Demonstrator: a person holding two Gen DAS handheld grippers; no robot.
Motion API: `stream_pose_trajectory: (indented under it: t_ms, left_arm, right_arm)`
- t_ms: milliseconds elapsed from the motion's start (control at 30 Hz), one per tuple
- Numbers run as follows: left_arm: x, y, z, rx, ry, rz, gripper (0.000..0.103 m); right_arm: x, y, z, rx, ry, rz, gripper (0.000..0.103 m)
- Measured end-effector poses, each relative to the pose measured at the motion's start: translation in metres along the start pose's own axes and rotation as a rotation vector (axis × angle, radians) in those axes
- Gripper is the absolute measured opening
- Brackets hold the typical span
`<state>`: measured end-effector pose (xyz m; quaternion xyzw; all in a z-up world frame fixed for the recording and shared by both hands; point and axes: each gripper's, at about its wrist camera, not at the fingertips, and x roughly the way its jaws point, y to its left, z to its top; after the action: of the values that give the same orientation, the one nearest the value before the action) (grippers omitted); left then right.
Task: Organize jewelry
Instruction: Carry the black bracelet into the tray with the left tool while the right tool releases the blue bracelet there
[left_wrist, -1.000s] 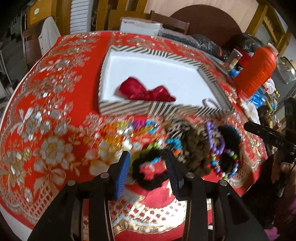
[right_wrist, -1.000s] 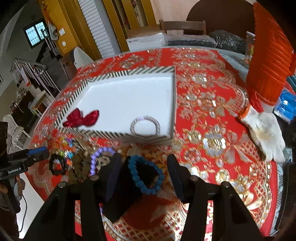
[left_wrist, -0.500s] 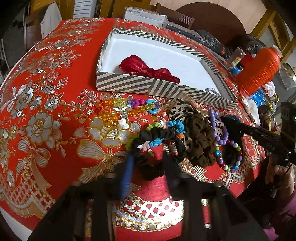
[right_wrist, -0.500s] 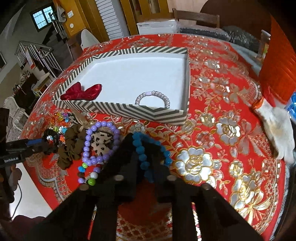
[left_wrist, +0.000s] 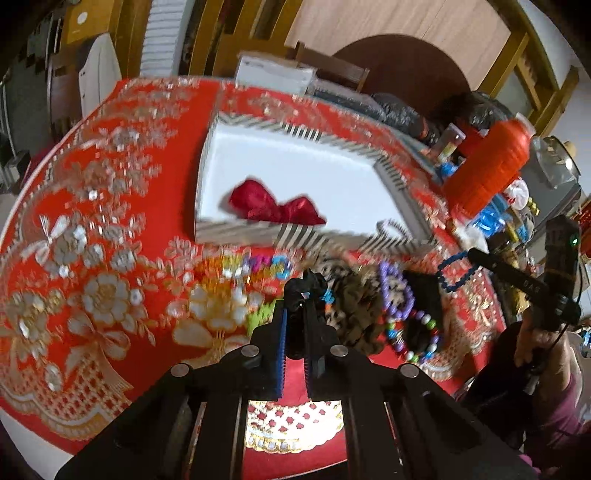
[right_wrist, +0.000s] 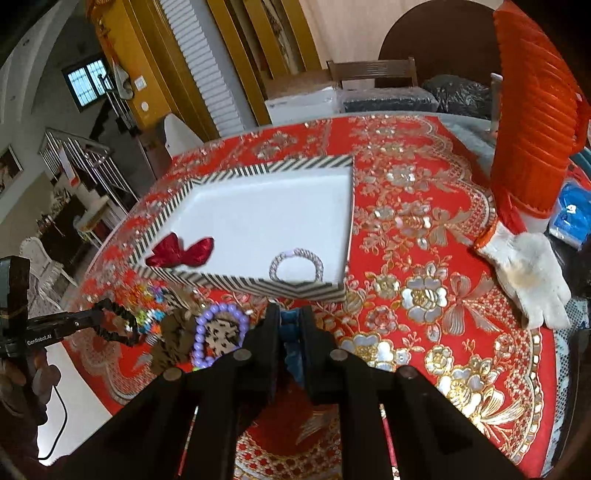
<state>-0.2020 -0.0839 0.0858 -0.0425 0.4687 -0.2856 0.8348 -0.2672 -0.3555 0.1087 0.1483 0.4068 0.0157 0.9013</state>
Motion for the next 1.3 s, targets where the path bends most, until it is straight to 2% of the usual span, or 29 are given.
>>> stream_pose_trajectory:
  t_ms: [467, 1067, 1300]
  left_arm:
    - [-0.006, -0.014, 0.051, 0.054, -0.103, 0.044, 0.000]
    - [0.048, -0.007, 0.101, 0.060, -0.107, 0.123, 0.000]
    - [0.070, 0.004, 0.121, 0.027, -0.091, 0.114, 0.000]
  right_arm:
    - [-0.011, 0.007, 0.029, -0.005, -0.063, 0.008, 0.011]
    - [0.032, 0.022, 0.073, -0.039, -0.036, -0.010, 0.011]
    - [0.061, 0.034, 0.096, -0.043, -0.022, 0.010, 0.011]
